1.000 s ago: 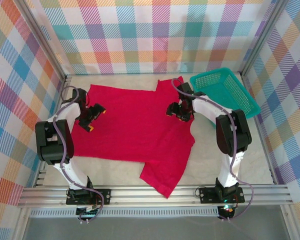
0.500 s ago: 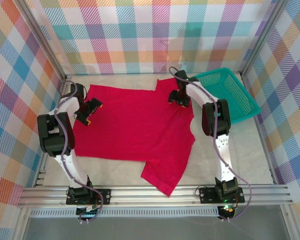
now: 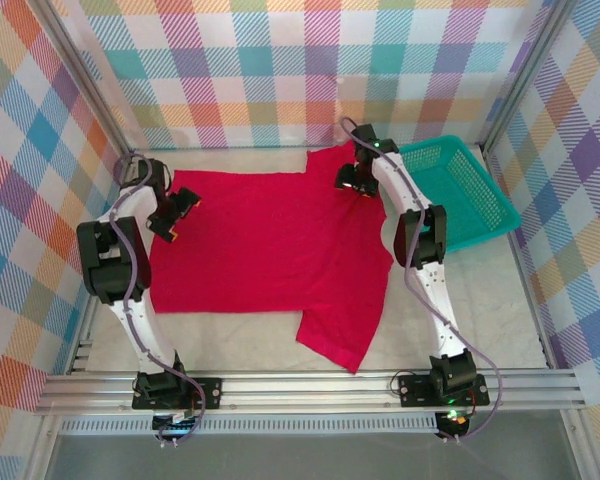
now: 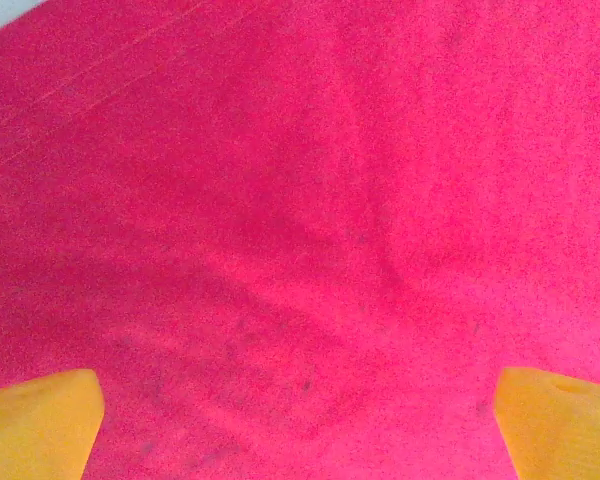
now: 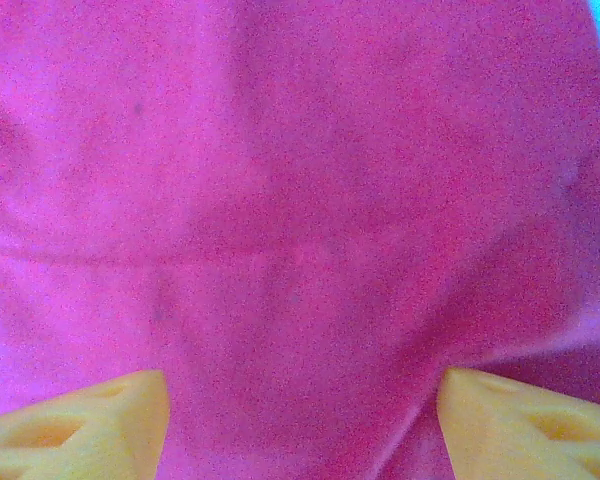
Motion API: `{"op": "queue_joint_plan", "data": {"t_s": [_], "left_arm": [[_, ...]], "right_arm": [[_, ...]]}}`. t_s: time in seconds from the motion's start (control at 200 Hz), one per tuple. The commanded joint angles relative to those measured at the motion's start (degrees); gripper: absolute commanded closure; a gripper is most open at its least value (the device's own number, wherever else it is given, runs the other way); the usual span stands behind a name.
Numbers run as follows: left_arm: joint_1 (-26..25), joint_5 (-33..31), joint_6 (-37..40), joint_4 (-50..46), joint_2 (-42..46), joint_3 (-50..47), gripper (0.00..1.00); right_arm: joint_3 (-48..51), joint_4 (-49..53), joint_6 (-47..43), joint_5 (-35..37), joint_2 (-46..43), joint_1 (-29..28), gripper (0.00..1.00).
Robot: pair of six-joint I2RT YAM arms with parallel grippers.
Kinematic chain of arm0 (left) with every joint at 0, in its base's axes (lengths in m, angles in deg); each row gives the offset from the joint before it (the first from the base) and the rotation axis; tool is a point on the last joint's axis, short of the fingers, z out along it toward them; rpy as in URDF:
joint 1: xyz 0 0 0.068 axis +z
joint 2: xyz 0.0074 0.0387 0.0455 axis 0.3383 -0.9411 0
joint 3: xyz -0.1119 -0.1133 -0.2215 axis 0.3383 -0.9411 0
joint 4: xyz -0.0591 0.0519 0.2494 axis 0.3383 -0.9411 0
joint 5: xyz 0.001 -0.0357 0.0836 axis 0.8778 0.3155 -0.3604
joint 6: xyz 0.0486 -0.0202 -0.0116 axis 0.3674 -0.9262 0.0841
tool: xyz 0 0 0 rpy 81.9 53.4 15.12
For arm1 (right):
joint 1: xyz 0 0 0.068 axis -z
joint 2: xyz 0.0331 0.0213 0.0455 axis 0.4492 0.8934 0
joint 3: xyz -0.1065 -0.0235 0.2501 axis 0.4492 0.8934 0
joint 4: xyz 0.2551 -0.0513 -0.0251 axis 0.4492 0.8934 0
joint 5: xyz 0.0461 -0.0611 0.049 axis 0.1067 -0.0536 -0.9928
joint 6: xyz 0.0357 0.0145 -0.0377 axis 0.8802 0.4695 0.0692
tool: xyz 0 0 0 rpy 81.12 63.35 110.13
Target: Fold the inside-out t-shirt
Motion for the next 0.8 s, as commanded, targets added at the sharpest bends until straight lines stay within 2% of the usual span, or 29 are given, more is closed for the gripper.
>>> {"op": "queue_joint_plan", "data": {"t_s": [0.0, 0.17, 0.29, 0.32, 0.395, 0.445, 0.58, 0.795], "left_arm": [[0.9, -1.4, 0.0, -3.6, 10.4, -4.7, 0.0], [3.2, -3.7, 3.6, -8.9, 21.1, -14.1, 0.02], [7.8, -1.0, 4.0, -10.0, 25.7, -20.7, 0.1], [9.5, -0.3, 3.9, -10.2, 26.6, -22.2, 0.14], [11.9, 0.0, 3.4, -10.3, 29.1, -25.9, 0.31], [12.7, -0.2, 3.1, -9.9, 30.6, -28.4, 0.37], [13.2, -2.6, 1.8, -9.3, 34.0, -34.2, 0.4], [13.5, -4.9, 0.3, -6.2, 33.1, -39.3, 0.42]], "right_arm": [[6.9, -3.0, -0.4, -7.3, -12.5, -0.8, 0.28], [31.5, -12.9, 2.4, -9.1, -30.1, -4.8, 0.28], [51.1, -22.5, 5.9, -9.2, -42.6, -7.3, 0.29], [55.2, -23.9, 6.7, -9.0, -45.2, -7.9, 0.29], [64.0, -25.7, 7.6, -6.6, -51.5, -9.6, 0.3], [69.7, -26.6, 8.2, -5.0, -55.4, -10.4, 0.3], [81.8, -27.3, 9.1, -3.2, -64.5, -10.7, 0.3], [90.6, -23.5, 10.0, -1.2, -74.5, -10.9, 0.31]]}}
